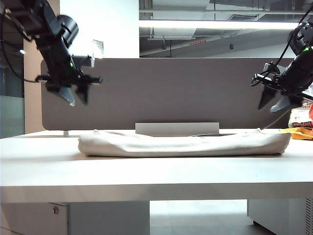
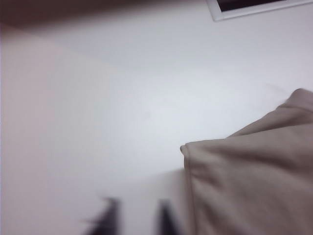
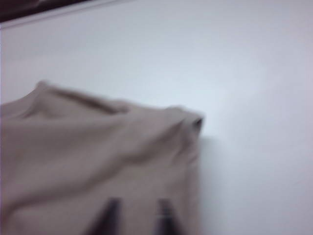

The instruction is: Fold the bottom side of the T-shirt horizontally towards the center, about one-third of the way, then fold the sleeve back towards the center, creating a straight line along the edge of the T-shirt, and finally fold the bottom of the T-shirt up towards the top, creating a neat rectangle.

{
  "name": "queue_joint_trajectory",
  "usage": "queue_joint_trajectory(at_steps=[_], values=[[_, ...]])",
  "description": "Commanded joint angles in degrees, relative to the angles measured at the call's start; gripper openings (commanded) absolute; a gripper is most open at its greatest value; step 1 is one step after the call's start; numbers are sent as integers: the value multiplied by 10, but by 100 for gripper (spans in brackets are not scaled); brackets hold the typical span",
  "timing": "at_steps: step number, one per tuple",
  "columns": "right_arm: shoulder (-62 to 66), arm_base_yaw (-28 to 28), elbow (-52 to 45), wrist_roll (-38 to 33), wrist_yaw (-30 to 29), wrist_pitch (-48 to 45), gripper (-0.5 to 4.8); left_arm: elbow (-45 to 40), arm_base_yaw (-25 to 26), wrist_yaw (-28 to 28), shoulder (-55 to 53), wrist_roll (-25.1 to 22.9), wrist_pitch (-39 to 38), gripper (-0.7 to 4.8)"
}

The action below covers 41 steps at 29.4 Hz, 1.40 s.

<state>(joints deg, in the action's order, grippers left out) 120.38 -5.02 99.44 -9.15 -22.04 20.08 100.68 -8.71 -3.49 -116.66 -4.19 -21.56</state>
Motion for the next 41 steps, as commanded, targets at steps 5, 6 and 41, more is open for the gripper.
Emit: queue_joint_trajectory(at_steps=[5, 6, 41], values=[[-66, -3, -5, 9, -37, 39, -6, -28, 1, 0, 92, 6, -7, 78], [-84, -3, -16, 9, -36, 34, -6, -42, 1, 0, 113, 9, 1, 78], [-936, 0, -895, -73, -25, -200, -6, -873, -71, -30, 1166, 220, -44, 48]])
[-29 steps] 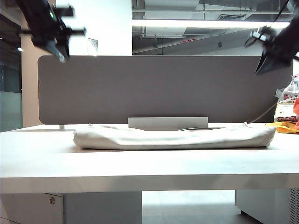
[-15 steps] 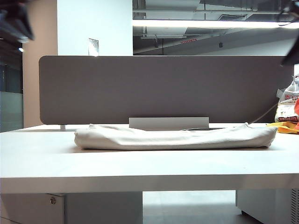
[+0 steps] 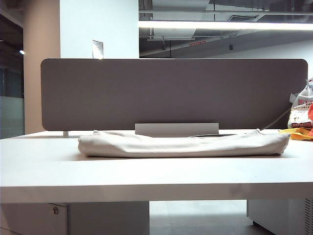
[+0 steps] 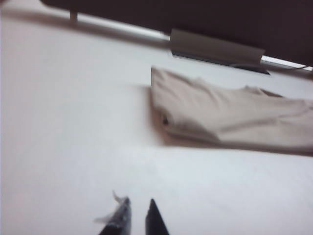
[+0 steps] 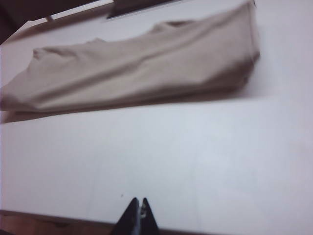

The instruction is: Fold the bottom side of the T-shirt horizontally towards the center, about one-third of the way, then fold the sleeve back towards the center, creating a straight line along the edge of the T-shirt, and finally fold the bottom of the T-shirt up towards the top, creating a neat rectangle.

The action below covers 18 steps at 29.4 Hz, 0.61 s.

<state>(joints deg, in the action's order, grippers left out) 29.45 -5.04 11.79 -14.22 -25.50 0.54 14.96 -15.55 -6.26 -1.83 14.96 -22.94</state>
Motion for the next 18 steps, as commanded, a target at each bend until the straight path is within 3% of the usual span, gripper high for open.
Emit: queue_joint_trajectory(at_steps=[1, 18], values=[[-37, 0, -28, -22, 19, -3, -6, -20, -1, 1, 15, 31, -33, 48], [-111, -1, -61, -21, 29, 56, -4, -27, -9, 24, 3, 41, -27, 50]])
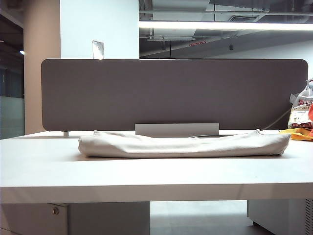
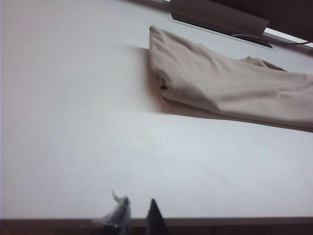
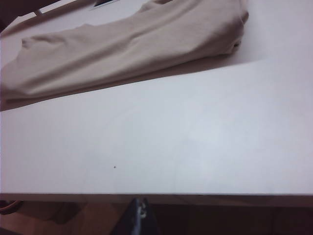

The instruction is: Fold the bottom side of the T-shirt horizontally towards the center, about one-third of the way, then fold the sleeve back towards the center, creating a straight line along the edge of the T-shirt, and finally fold the bottom of the T-shirt up towards the top, creating a neat rectangle.

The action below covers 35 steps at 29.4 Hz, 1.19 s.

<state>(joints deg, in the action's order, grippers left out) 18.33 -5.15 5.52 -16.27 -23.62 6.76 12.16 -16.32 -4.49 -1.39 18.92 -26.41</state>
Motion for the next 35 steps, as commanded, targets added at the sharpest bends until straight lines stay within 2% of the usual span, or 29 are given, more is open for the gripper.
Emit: queue_joint_trajectory(at_steps=[1, 3, 6, 16, 23, 26, 30, 33, 35], values=[[0, 0, 2, 0, 12, -6, -5, 1, -1, 6, -1, 2, 11, 50], [0, 0, 2, -1, 14, -6, -5, 1, -1, 7, -1, 4, 25, 50], [0, 0, 2, 0, 14, -6, -5, 1, -1, 12, -1, 38, 32, 53], [0, 0, 2, 0, 14, -6, -5, 1, -1, 13, -1, 38, 30, 53], [0, 0, 2, 0, 14, -6, -5, -9, 12, -100, -1, -62, 78, 53], [0, 0, 2, 0, 14, -6, -5, -20, 59, -58, -1, -90, 110, 53], [0, 0, 2, 0, 14, -6, -5, -36, 136, 55, -1, -110, 141, 53], [0, 0, 2, 0, 14, -6, -5, -44, 177, 94, -1, -115, 150, 53], [0, 0, 2, 0, 14, -6, -5, -51, 193, 97, -1, -117, 155, 53]])
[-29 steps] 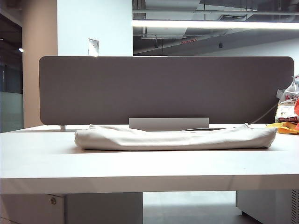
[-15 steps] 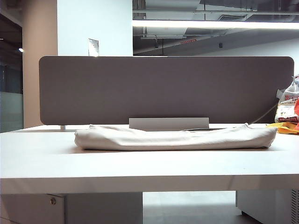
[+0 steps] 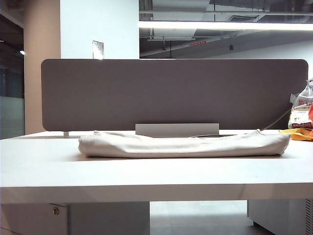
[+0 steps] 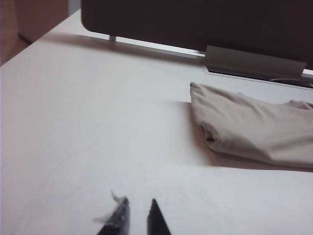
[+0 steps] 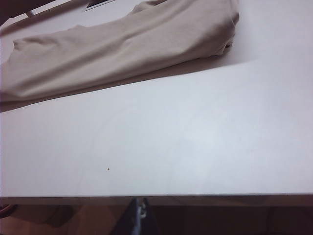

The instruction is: Fold the bottom side of the T-shirt horizontally towards the center, about one-third of the way, then fold the sleeve back towards the center, creating a straight line along the edge of the T-shirt, and finally fold the bottom of the T-shirt up towards the top, creating a neat rectangle.

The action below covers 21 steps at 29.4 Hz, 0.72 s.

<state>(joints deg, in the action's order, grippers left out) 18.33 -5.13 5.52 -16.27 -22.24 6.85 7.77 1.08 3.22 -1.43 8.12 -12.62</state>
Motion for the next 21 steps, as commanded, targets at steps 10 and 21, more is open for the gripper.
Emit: queue_joint_trajectory(at_steps=[10, 21], values=[[0, 0, 2, 0, 1, -7, -5, -55, 25, 20, 12, -48, 46, 53], [0, 0, 2, 0, 1, -7, -5, -74, 25, 17, 12, -65, 69, 53]])
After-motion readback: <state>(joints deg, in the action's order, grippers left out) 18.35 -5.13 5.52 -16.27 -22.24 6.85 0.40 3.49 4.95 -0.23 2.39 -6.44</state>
